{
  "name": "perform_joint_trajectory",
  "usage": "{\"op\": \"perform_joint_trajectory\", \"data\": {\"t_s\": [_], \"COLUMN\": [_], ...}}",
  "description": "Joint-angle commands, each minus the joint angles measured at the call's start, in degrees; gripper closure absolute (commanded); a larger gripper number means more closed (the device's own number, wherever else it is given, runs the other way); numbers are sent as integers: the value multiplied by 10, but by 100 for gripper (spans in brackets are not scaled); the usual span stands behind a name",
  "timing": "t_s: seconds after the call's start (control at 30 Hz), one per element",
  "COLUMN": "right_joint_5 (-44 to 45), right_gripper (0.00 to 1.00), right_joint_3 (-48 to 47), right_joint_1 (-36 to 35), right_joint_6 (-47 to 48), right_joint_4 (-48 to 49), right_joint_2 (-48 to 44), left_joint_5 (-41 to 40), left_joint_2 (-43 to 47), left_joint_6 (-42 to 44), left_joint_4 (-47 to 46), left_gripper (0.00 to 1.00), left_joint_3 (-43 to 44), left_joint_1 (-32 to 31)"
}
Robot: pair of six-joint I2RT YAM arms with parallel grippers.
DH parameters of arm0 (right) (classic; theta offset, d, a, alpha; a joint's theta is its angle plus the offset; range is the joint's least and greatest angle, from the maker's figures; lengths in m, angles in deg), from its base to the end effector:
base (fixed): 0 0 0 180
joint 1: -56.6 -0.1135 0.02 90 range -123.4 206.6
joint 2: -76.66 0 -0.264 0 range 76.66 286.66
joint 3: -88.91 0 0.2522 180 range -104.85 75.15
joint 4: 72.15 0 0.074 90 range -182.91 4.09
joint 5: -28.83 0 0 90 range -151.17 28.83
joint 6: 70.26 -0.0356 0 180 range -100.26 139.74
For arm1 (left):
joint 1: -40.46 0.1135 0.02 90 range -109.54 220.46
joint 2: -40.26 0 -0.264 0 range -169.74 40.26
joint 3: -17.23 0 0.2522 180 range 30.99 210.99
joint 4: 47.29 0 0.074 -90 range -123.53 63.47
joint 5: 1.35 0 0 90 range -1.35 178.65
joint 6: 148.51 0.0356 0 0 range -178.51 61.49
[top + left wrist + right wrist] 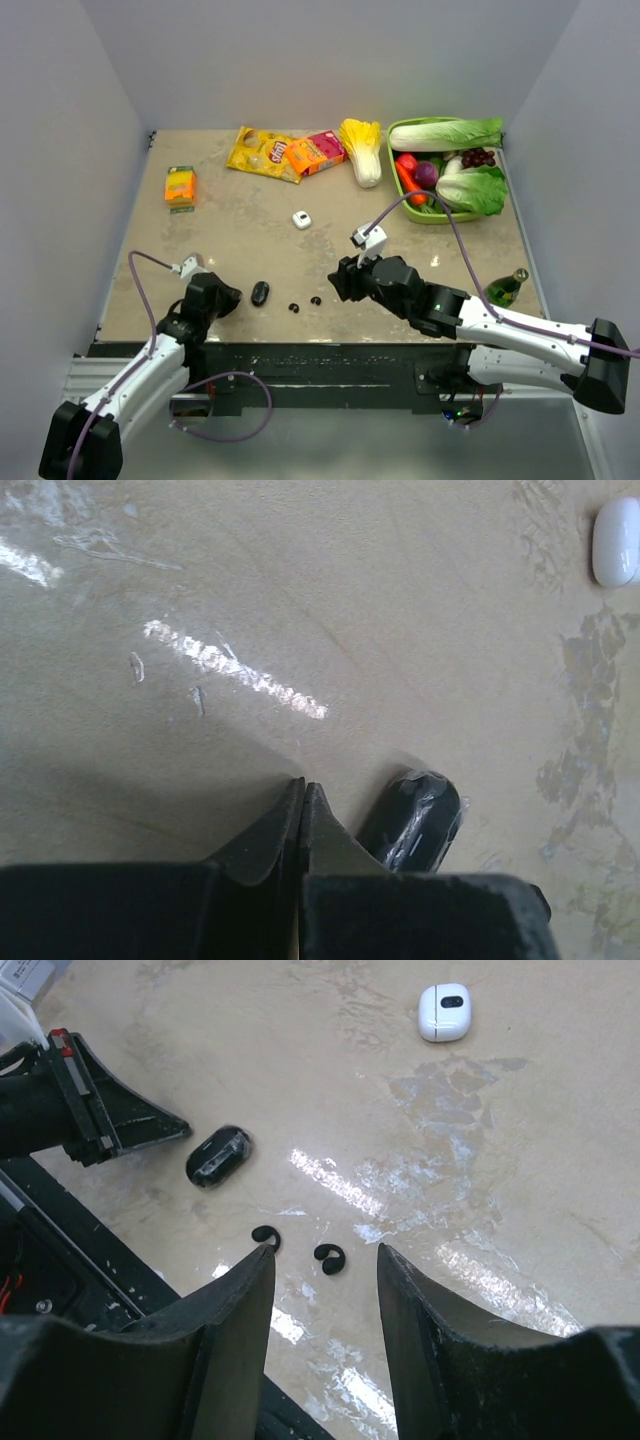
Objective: Insert the wireless bluetooth earbuds into the charging case
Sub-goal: Pick up the charging case at the center of the board.
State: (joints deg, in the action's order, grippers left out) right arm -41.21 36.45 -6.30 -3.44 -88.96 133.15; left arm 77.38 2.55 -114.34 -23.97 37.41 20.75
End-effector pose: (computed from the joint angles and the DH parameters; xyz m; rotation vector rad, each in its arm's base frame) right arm 0.1139 0.1959 0.2777 -0.4413 1.9202 0.6687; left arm 0.1285 -0.0386 0.1278 -0.8149 2.1630 -0.4667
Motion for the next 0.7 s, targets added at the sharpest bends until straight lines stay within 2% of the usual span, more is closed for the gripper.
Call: {"op": "perform_joint_trajectory", "data": {"t_s": [0.0, 0.2, 0.33, 0.67], "right_joint_5": [2, 2, 5, 10], "right_gripper": [52, 52, 52, 52], "right_joint_3": [8, 3, -1, -1], "right_joint_1": [1, 1, 1, 1], "right_joint_6": [-10, -10, -8, -7], "right_joint_4": [19, 19, 14, 10], "right_joint_2": [-9, 0, 2, 0], "left_joint_5": [55, 78, 58, 70], "left_joint_2": [-23, -59, -79, -151], "left_joint_6": [-1, -4, -12, -19], "left_joint_4": [-38, -108, -111, -176], "left_gripper": [100, 100, 100, 100], "left_joint_3": [-27, -40, -27, -17], "left_joint_1": [-6, -53, -90, -117]}}
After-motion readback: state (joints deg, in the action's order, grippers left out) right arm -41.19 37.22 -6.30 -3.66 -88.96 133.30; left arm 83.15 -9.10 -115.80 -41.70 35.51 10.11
